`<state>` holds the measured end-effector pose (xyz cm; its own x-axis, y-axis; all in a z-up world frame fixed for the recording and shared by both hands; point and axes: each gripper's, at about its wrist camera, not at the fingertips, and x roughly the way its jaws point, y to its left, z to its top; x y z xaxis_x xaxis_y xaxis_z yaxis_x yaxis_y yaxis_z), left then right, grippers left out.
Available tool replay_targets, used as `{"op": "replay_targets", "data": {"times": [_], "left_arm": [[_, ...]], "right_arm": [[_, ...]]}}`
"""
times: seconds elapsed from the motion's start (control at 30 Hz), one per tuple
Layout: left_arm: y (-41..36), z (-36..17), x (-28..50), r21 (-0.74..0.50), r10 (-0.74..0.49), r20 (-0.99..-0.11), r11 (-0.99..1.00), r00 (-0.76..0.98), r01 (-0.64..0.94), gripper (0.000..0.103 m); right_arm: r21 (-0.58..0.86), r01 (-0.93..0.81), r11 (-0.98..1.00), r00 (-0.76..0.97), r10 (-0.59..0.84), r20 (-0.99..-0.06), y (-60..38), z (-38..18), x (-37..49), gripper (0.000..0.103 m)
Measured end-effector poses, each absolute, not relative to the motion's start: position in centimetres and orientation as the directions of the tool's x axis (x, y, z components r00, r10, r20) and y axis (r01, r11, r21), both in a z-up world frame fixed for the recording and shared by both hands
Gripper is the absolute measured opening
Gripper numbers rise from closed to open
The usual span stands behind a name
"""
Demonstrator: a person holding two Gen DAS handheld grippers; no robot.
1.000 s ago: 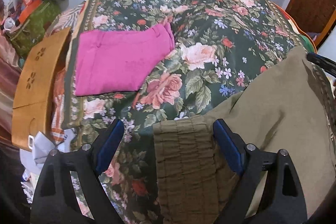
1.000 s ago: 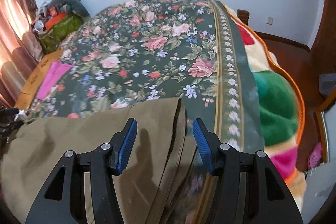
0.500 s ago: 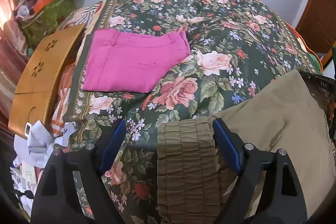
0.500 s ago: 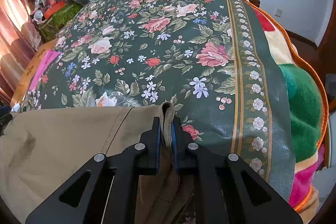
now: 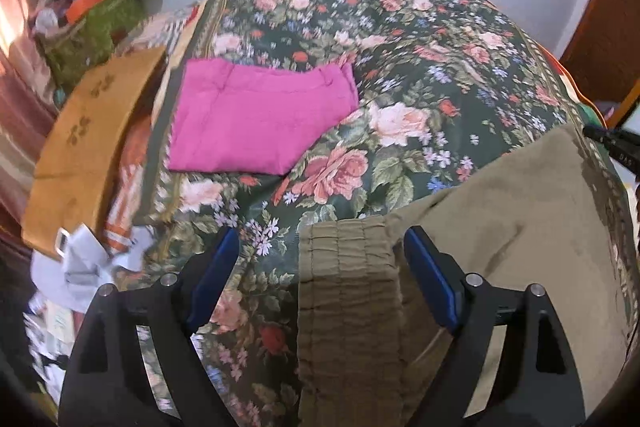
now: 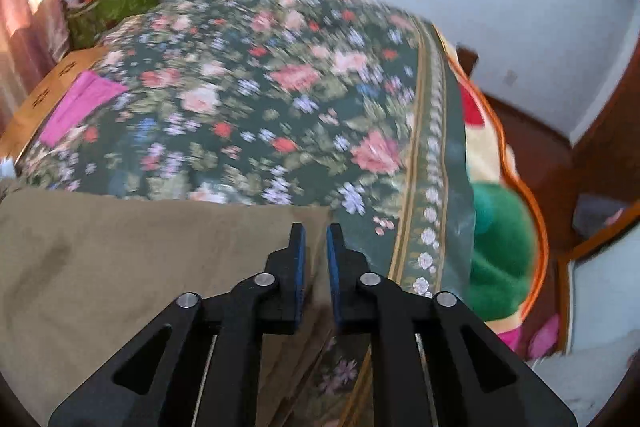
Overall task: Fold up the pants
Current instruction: 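Fold the grasped edge over with the right gripper and release it flat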
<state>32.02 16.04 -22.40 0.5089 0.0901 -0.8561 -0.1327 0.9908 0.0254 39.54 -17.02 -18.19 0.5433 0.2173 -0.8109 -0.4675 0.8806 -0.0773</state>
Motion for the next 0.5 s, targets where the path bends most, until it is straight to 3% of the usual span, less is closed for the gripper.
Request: {"op": "replay_targets", "data": {"times": [0.07,0.1,0.27,0.37,0.5], "left_arm": [[15.4,-21.4,31.6,0.030,0.084,-0.849,0.993,0.522,-0.112,0.085],[15.0,-20.8,31.4,0.030,0.079,-0.846,0.995,0.527,-0.100,0.085],[13.1,-19.0,30.4,0.027,0.040,-0.832,0.999,0.553,-0.033,0.086],[12.1,-18.5,29.9,0.044,0.040,-0.827,0.999,0.560,-0.005,0.088],[11.8,-19.0,30.0,0.038,0.030,-0.839,0.999,0.543,0.005,0.089]], "right_arm": [[-0.079,-0.484,0.872,0.564,0.241,-0.789,-16.4,-16.7,38.4,0.038],[-0.074,-0.486,0.871,0.575,0.254,-0.778,-16.1,-16.0,37.8,0.043],[0.091,-0.580,0.810,0.496,0.440,-0.748,-13.4,-13.4,34.9,0.047],[0.181,-0.623,0.761,0.423,0.522,-0.741,-11.4,-13.2,33.5,0.063],[0.267,-0.663,0.700,0.312,0.582,-0.751,-8.1,-14.6,32.1,0.066]]}}
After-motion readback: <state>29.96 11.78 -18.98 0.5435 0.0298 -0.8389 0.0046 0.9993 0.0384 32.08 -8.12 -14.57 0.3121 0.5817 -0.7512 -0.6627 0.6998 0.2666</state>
